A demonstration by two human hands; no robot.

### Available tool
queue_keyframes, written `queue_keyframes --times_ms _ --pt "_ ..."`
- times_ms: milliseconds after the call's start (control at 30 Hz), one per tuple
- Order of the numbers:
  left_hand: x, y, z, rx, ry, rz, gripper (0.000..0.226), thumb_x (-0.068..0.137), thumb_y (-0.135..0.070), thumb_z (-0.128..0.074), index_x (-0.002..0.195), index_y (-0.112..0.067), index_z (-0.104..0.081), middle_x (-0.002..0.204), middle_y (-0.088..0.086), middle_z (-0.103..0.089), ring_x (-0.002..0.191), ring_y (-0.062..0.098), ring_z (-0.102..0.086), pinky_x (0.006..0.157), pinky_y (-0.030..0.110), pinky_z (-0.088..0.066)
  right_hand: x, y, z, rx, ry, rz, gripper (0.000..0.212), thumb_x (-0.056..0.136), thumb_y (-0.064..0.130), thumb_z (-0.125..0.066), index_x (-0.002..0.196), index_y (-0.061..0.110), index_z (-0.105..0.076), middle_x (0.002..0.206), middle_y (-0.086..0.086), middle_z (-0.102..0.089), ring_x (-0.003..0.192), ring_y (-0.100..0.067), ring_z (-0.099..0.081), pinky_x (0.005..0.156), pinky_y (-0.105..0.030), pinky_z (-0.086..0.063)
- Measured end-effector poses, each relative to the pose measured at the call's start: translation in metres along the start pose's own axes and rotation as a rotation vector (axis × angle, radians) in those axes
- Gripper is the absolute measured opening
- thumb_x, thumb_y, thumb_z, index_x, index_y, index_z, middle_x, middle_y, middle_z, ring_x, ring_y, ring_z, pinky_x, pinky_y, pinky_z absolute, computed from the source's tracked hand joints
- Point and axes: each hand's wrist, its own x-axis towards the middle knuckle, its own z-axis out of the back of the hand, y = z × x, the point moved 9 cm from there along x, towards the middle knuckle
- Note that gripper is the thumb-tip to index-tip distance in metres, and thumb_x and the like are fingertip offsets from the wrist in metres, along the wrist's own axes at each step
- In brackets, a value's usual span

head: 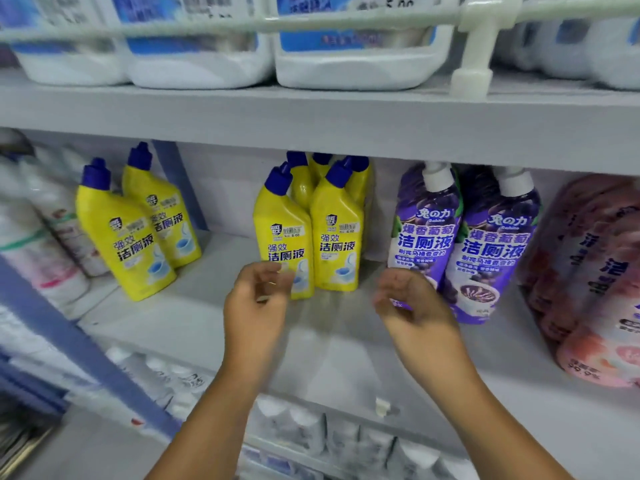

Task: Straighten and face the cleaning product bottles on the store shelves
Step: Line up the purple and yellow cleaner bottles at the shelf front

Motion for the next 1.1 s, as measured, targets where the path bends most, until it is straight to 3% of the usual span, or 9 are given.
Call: queue_keyframes --times_ms 100,200,300,400,467,567,700,967,1100 --pt "0.031 0.005 0.024 0.042 -0.057 0.002 0.040 0.082 -0.027 -0.083 0.113 -0.026 -0.057 0.108 -0.006 -0.065 0.094 0.007 -0.065 0.080 0.019 -0.053 0.026 -0.005 -0.044 -0.033 0.078 -0.057 0.031 0.087 0.007 -0.073 0.103 0.030 -0.061 0.091 0.025 -0.068 0.086 0.014 -0.061 0.075 -0.004 -0.044" --pt "0.071 0.031 0.007 0.036 0.169 0.089 0.072 0.069 -0.036 -0.091 0.129 -0.026 -0.052 0.124 -0.007 -0.065 0.111 0.012 -0.065 0.090 0.029 -0.053 0.058 -0.011 -0.064 -0.138 -0.015 -0.054 0.054 0.077 0.043 -0.078 0.123 0.026 -0.056 0.120 0.010 -0.067 0.114 -0.005 -0.063 0.100 -0.034 -0.052" --pt "0.088 0.041 -0.018 0.143 0.405 0.094 0.047 0.079 -0.032 -0.085 0.117 -0.035 -0.059 0.111 -0.015 -0.072 0.106 0.011 -0.070 0.082 0.021 -0.054 0.070 -0.009 -0.076 -0.190 -0.103 -0.033 0.050 0.080 0.025 -0.081 0.124 0.018 -0.059 0.119 0.002 -0.071 0.111 -0.010 -0.067 0.099 -0.039 -0.054" --pt "0.097 0.047 -0.018 0.213 0.444 0.073 0.026 0.083 -0.035 -0.081 0.098 -0.040 -0.061 0.097 -0.019 -0.073 0.094 0.008 -0.071 0.078 0.029 -0.057 0.074 -0.013 -0.077 -0.235 -0.166 -0.107 0.034 0.079 0.019 -0.084 0.108 0.018 -0.067 0.100 0.004 -0.077 0.090 -0.009 -0.074 0.078 -0.034 -0.059" --pt "0.105 0.052 0.000 0.189 0.390 0.084 0.024 0.083 -0.037 -0.080 0.095 -0.041 -0.061 0.091 -0.021 -0.072 0.088 0.003 -0.069 0.077 0.032 -0.057 0.069 -0.017 -0.077 -0.230 -0.177 -0.172 0.028 0.081 0.018 -0.083 0.103 0.021 -0.066 0.095 0.005 -0.077 0.088 -0.010 -0.074 0.077 -0.032 -0.060" --pt "0.130 0.052 0.037 0.265 0.265 0.049 0.024 0.084 -0.042 -0.076 0.099 -0.032 -0.060 0.087 -0.017 -0.069 0.084 0.011 -0.066 0.072 0.031 -0.050 0.055 0.000 -0.093 -0.257 -0.173 -0.153 0.023 0.083 0.009 -0.080 0.096 0.016 -0.063 0.084 0.008 -0.072 0.073 0.004 -0.068 0.066 -0.008 -0.049" --pt "0.182 0.054 0.065 0.305 0.116 -0.022 0.027 0.087 -0.038 -0.076 0.095 -0.018 -0.059 0.077 -0.012 -0.056 0.080 0.023 -0.057 0.067 0.030 -0.033 0.043 0.014 -0.146 -0.264 -0.162 -0.130 0.024 0.083 0.011 -0.081 0.095 0.021 -0.063 0.082 0.017 -0.070 0.070 0.002 -0.063 0.064 -0.009 -0.048" --pt "0.227 0.068 0.055 0.199 0.138 -0.055 0.024 0.092 -0.030 -0.070 0.106 -0.015 -0.058 0.101 0.003 -0.072 0.088 0.019 -0.062 0.076 0.026 -0.041 0.047 0.012 -0.226 -0.242 -0.081 -0.157 0.030 0.083 0.021 -0.082 0.095 0.035 -0.059 0.091 0.021 -0.068 0.080 0.013 -0.060 0.071 -0.006 -0.045" --pt "0.225 0.063 0.057 0.166 0.175 0.004 0.030 0.100 -0.032 -0.060 0.122 -0.012 -0.062 0.116 0.009 -0.071 0.107 0.031 -0.064 0.082 0.026 -0.038 0.055 0.010 -0.229 -0.264 -0.081 -0.153 0.028 0.084 0.025 -0.082 0.100 0.034 -0.061 0.102 0.013 -0.072 0.094 -0.005 -0.066 0.086 -0.028 -0.055"
